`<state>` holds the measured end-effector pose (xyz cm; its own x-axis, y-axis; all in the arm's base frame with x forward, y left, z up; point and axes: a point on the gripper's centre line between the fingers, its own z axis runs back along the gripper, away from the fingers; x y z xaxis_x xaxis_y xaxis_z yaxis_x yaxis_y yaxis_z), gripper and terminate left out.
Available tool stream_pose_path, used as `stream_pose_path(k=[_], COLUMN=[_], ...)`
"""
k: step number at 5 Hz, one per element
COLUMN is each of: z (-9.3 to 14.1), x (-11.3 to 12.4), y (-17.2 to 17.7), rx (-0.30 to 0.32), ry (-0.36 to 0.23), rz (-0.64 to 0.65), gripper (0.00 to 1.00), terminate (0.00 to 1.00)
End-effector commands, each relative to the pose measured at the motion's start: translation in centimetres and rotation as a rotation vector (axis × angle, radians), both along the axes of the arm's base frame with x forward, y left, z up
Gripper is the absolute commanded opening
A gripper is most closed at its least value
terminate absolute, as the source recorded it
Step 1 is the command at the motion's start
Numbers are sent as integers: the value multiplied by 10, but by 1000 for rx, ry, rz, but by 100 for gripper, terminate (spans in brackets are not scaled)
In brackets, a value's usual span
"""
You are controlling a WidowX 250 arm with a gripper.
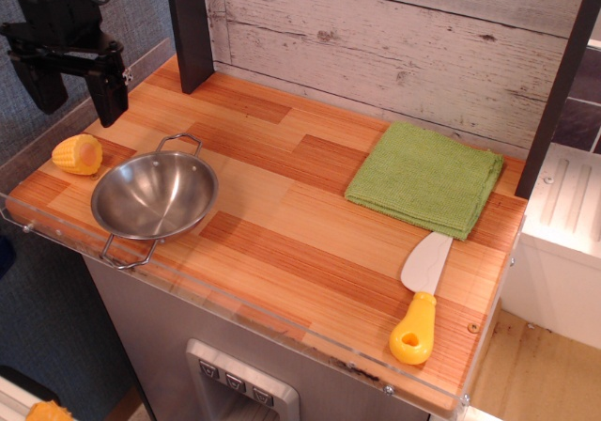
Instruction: Place the potato on top of the green towel
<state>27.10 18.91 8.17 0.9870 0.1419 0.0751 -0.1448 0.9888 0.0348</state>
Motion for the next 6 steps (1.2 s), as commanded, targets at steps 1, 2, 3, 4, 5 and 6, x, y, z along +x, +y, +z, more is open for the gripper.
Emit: stream_pose_path(k=[1, 2, 3, 4, 5, 6], z=[-3, -12, -17, -25, -32, -39], x=[5, -2, -10, -10, -7, -4], y=[23, 33, 38, 38, 34, 31], rx=[34, 24, 28, 18, 18, 21], ry=[-10, 23, 51, 53, 60, 73], rz=[-33, -43, -63, -70, -80, -86], gripper=[100, 100, 100, 100, 100, 100], terminate=[0, 0, 0, 0, 0, 0])
